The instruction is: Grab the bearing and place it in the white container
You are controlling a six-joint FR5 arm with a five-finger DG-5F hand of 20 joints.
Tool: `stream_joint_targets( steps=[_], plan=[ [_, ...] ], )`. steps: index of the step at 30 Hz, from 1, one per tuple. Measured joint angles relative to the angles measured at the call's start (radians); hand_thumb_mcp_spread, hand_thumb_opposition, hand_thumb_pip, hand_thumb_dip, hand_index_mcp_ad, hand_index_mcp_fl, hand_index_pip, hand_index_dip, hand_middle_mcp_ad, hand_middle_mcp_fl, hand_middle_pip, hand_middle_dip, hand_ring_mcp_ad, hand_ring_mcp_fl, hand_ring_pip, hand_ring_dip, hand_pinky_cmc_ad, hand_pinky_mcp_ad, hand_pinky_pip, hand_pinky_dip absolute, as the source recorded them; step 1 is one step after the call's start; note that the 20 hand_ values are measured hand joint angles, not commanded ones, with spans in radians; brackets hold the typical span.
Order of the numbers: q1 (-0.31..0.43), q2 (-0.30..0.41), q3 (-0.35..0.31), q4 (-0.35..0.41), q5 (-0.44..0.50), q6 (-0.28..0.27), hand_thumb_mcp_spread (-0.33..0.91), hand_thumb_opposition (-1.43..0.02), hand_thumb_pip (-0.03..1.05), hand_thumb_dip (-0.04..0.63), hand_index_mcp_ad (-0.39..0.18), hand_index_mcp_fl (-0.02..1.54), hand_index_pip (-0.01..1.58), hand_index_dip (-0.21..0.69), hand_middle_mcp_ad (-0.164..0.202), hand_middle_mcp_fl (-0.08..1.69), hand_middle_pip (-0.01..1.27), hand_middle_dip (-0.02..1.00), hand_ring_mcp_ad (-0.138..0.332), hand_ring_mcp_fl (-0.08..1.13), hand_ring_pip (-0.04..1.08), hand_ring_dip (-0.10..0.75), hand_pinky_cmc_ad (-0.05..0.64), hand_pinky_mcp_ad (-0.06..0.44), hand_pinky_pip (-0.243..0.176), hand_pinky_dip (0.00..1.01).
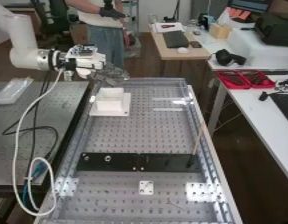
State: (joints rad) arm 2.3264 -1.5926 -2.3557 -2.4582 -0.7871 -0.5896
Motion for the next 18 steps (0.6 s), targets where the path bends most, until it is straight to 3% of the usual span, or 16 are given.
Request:
stream_joint_targets(
  steps=[3,9,18],
  plan=[
    [-0.016,-0.026,-0.004,0.018,0.014,0.023,0.53,-0.93,0.41,0.25,-0.115,0.48,1.34,0.202,0.024,0.17,0.15,0.22,0.103,0.01,0.11,0.101,0.346,0.279,0.003,0.18],
    [-0.036,-0.04,-0.008,0.057,0.044,0.016,0.53,-0.93,0.41,0.25,-0.115,0.48,1.34,0.202,0.026,0.17,0.15,0.22,0.101,0.01,0.11,0.101,0.346,0.279,0.003,0.18],
    [-0.05,-0.066,-0.001,0.046,0.045,0.035,0.53,-0.93,0.41,0.25,-0.115,0.48,1.34,0.202,0.026,0.17,0.15,0.22,0.101,0.01,0.11,0.101,0.346,0.279,0.003,0.18]
  ],
)
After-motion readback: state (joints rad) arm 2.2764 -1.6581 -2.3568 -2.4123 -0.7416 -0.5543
